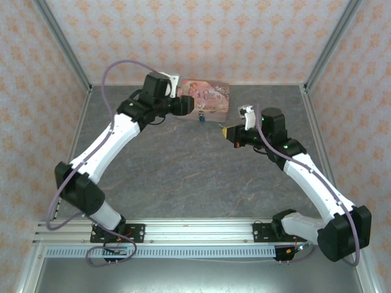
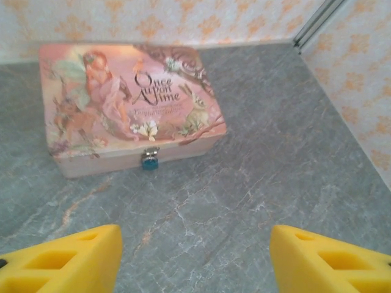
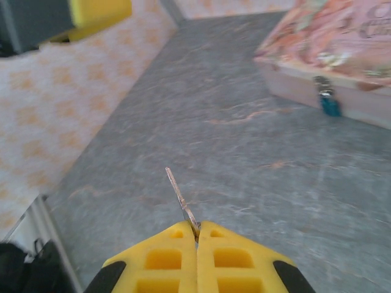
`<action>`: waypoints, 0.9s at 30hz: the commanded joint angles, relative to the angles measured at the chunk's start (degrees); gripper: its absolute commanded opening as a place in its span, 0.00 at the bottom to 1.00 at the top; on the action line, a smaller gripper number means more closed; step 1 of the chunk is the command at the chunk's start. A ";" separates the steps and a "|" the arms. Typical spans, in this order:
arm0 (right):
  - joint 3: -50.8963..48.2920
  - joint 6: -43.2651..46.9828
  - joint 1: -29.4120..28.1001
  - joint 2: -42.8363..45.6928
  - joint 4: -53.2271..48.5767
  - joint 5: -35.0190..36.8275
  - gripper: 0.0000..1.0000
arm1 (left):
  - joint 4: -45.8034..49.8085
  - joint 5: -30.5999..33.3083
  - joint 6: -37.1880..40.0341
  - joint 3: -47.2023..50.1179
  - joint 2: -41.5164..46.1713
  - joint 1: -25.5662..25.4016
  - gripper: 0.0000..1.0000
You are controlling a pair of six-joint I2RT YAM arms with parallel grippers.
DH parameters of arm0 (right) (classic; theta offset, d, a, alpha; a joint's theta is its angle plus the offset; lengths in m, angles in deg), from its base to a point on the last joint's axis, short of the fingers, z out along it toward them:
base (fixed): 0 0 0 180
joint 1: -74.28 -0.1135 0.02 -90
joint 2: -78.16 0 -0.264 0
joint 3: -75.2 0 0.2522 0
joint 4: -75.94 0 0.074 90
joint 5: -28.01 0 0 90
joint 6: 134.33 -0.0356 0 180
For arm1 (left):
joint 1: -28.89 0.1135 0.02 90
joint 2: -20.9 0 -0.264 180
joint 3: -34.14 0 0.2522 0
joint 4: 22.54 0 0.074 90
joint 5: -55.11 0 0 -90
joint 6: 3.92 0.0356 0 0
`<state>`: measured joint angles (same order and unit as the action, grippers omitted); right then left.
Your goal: Unlock the padlock with the key
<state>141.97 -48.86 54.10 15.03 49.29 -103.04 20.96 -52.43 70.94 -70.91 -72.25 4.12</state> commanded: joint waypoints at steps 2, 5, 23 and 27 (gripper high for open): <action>-1.24 -2.05 0.33 5.85 1.86 12.56 0.00 | -2.29 -2.06 -1.96 -5.74 -9.52 -1.11 0.65; -1.72 -1.68 0.32 8.54 1.04 15.98 0.00 | -0.62 -4.12 -0.18 -13.35 -17.92 -2.42 0.65; -4.30 -2.78 0.37 12.33 -0.74 20.49 0.00 | 4.86 -7.78 0.90 -57.78 -56.10 -4.32 0.65; -4.41 -2.89 0.35 12.32 -0.53 20.72 0.00 | 6.05 -7.60 1.32 -57.53 -57.02 -4.32 0.65</action>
<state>137.80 -51.23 54.23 26.37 48.66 -83.77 25.18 -59.90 72.49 -126.49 -129.64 -0.58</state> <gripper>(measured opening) 0.041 0.649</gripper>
